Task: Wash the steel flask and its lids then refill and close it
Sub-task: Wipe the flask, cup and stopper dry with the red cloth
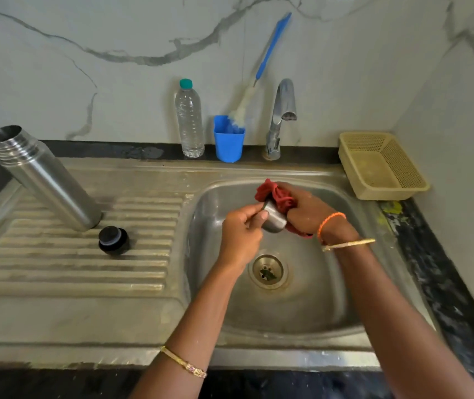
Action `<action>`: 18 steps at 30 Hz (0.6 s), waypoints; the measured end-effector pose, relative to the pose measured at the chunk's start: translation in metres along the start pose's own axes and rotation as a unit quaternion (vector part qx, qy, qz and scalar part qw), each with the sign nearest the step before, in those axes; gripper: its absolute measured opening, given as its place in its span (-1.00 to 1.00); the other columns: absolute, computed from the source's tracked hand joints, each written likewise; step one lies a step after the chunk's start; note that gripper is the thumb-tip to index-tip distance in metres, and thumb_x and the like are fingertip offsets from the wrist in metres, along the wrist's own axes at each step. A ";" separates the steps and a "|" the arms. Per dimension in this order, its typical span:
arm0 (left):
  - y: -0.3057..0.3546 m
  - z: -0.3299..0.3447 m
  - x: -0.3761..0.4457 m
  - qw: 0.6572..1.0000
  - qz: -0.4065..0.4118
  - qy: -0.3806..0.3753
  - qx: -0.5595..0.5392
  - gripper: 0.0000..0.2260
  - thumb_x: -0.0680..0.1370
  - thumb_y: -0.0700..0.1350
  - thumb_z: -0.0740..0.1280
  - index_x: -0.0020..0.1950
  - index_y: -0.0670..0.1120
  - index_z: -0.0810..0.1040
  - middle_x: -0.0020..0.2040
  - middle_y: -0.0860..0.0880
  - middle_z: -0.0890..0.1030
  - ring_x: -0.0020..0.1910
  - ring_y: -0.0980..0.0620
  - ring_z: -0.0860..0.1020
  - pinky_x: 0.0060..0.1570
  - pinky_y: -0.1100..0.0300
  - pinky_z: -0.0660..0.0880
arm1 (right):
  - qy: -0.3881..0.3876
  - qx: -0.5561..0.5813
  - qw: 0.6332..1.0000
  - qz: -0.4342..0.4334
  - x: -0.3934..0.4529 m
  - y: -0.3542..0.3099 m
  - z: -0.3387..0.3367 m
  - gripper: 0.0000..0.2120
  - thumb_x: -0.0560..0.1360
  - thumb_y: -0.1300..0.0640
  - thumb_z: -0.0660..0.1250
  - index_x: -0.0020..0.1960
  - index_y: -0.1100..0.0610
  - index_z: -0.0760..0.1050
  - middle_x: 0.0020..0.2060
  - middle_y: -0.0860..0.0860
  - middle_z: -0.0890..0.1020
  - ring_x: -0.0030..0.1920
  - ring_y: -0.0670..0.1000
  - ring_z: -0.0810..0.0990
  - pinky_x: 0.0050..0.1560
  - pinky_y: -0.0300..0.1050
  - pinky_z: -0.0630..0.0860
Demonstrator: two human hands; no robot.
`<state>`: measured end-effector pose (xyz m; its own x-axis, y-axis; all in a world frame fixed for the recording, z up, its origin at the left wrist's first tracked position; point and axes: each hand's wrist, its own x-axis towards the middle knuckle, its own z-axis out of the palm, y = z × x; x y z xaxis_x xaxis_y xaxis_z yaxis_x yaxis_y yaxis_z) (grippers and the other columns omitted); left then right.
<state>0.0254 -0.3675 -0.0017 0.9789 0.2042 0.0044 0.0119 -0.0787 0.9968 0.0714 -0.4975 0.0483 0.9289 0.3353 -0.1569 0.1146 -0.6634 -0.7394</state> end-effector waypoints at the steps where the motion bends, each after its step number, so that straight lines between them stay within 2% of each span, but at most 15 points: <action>1: -0.003 0.002 0.005 1.000 -0.011 0.007 -0.003 -0.80 0.55 -0.34 0.30 -0.02 -0.12 0.68 -0.14 0.03 0.69 -0.12 0.08 0.62 0.01 0.23 0.53 | 0.011 -0.032 0.999 -0.001 0.000 -0.001 0.004 -0.46 0.47 0.33 0.24 0.41 0.01 0.35 0.27 0.00 0.50 0.29 0.05 0.44 0.32 -0.12 0.33; 3: -0.005 0.004 0.015 0.997 -0.065 0.024 -0.036 -0.66 0.46 -0.47 0.24 -0.24 -0.07 0.63 -0.39 0.10 0.62 -0.33 0.10 0.57 -0.26 0.24 0.53 | 0.063 -0.146 0.987 0.015 -0.010 -0.007 0.034 -0.32 0.46 0.30 0.29 0.51 0.04 0.14 0.40 0.04 0.33 0.38 0.10 0.30 0.35 -0.02 0.31; 4: -0.005 0.003 0.017 0.994 -0.087 0.025 -0.055 -0.64 0.43 -0.51 0.19 -0.29 -0.09 0.59 -0.47 0.10 0.56 -0.42 0.12 0.50 -0.42 0.28 0.47 | 0.105 -0.221 0.969 0.020 -0.022 -0.010 0.054 -0.25 0.44 0.29 0.32 0.53 0.04 0.09 0.46 0.05 0.24 0.42 0.15 0.24 0.32 0.11 0.35; 5: -0.004 0.000 0.017 0.993 -0.098 0.017 -0.063 -0.64 0.44 -0.50 0.16 -0.30 -0.10 0.57 -0.50 0.10 0.53 -0.47 0.13 0.46 -0.50 0.32 0.40 | 0.147 -0.276 0.950 0.015 -0.035 -0.013 0.071 -0.22 0.37 0.28 0.36 0.52 0.05 0.13 0.48 0.07 0.24 0.42 0.20 0.26 0.22 0.22 0.43; 7: -0.004 -0.003 0.010 0.994 -0.087 -0.010 -0.071 -0.63 0.47 -0.50 0.13 -0.22 -0.10 0.59 -0.43 0.08 0.57 -0.41 0.14 0.51 -0.47 0.37 0.41 | 0.212 -0.296 0.931 -0.008 -0.049 -0.012 0.091 -0.25 0.21 0.25 0.38 0.41 0.09 0.38 0.38 0.10 0.42 0.29 0.27 0.45 -0.11 0.28 0.53; 8: -0.005 -0.004 0.003 0.994 -0.071 -0.020 -0.080 -0.62 0.47 -0.52 0.13 -0.16 -0.11 0.60 -0.35 0.03 0.61 -0.33 0.10 0.54 -0.41 0.37 0.44 | 0.232 -0.301 0.925 -0.014 -0.052 -0.011 0.093 -0.29 0.18 0.24 0.36 0.36 0.09 0.45 0.33 0.11 0.48 0.23 0.29 0.50 -0.21 0.27 0.55; 10: -0.008 -0.004 -0.006 0.993 -0.041 -0.011 -0.108 -0.64 0.49 -0.52 0.17 -0.07 -0.12 0.61 -0.23 -0.03 0.63 -0.20 0.07 0.56 -0.29 0.34 0.49 | 0.250 -0.288 0.924 -0.041 -0.049 -0.008 0.085 -0.30 0.21 0.30 0.36 0.36 0.09 0.44 0.33 0.13 0.48 0.23 0.33 0.48 -0.22 0.29 0.55; 11: -0.012 -0.005 -0.007 0.993 -0.022 -0.005 -0.116 -0.65 0.50 -0.51 0.19 -0.05 -0.11 0.61 -0.21 0.02 0.66 -0.18 0.12 0.57 -0.22 0.34 0.50 | 0.256 -0.261 0.929 -0.053 -0.047 -0.010 0.078 -0.30 0.26 0.33 0.38 0.39 0.10 0.40 0.34 0.14 0.46 0.25 0.33 0.45 -0.13 0.29 0.54; 13: -0.015 -0.005 -0.009 0.995 0.016 -0.027 -0.097 -0.70 0.54 -0.45 0.22 -0.03 -0.11 0.63 -0.17 0.08 0.69 -0.13 0.19 0.61 -0.05 0.33 0.51 | 0.223 -0.149 0.962 -0.044 -0.036 -0.012 0.049 -0.40 0.39 0.33 0.36 0.41 0.08 0.38 0.30 0.14 0.49 0.25 0.25 0.46 0.12 0.13 0.49; 14: -0.017 -0.004 -0.011 0.996 0.026 -0.036 -0.082 -0.75 0.56 -0.41 0.24 0.01 -0.14 0.63 -0.13 0.04 0.70 -0.10 0.17 0.63 0.03 0.30 0.51 | 0.169 -0.058 0.984 -0.022 -0.024 -0.006 0.030 -0.49 0.45 0.33 0.31 0.36 0.04 0.43 0.23 0.11 0.55 0.22 0.18 0.51 0.17 0.02 0.47; 15: -0.017 -0.005 -0.011 0.996 0.026 -0.032 -0.081 -0.78 0.56 -0.39 0.26 0.08 -0.16 0.62 -0.07 -0.01 0.69 -0.07 0.17 0.64 0.07 0.29 0.52 | 0.081 0.042 0.995 0.031 -0.014 -0.004 0.010 -0.56 0.48 0.35 0.24 0.26 -0.02 0.51 0.16 0.07 0.60 0.17 0.13 0.54 0.18 -0.02 0.48; 16: -0.015 -0.005 -0.013 0.996 0.022 -0.015 -0.085 -0.76 0.55 -0.38 0.28 0.14 -0.14 0.57 -0.04 -0.02 0.67 -0.07 0.24 0.63 0.06 0.33 0.51 | 0.004 0.131 0.987 0.089 -0.004 -0.001 -0.007 -0.56 0.46 0.38 0.20 0.13 -0.07 0.57 0.10 0.05 0.62 0.15 0.11 0.57 0.19 0.05 0.50; 17: -0.015 -0.004 -0.012 0.996 0.023 0.002 -0.088 -0.72 0.54 -0.39 0.29 0.20 -0.13 0.52 -0.01 0.02 0.64 -0.09 0.31 0.61 0.03 0.39 0.50 | -0.030 0.171 0.979 0.110 0.003 0.003 -0.016 -0.54 0.41 0.40 0.18 0.04 -0.09 0.59 0.08 0.06 0.63 0.14 0.13 0.57 0.17 0.13 0.52; 18: -0.014 -0.004 -0.010 0.996 0.026 0.011 -0.086 -0.70 0.54 -0.39 0.30 0.23 -0.15 0.50 -0.01 0.03 0.62 -0.11 0.35 0.60 0.01 0.42 0.48 | -0.042 0.175 0.977 0.111 0.007 0.004 -0.020 -0.52 0.37 0.40 0.17 0.04 -0.08 0.60 0.09 0.08 0.63 0.15 0.15 0.58 0.13 0.15 0.54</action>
<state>0.0148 -0.3648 -0.0157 0.9727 0.2253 0.0561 -0.0753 0.0775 0.9941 0.0858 -0.5112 0.0577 0.8834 0.2722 -0.3815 -0.2283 -0.4609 -0.8576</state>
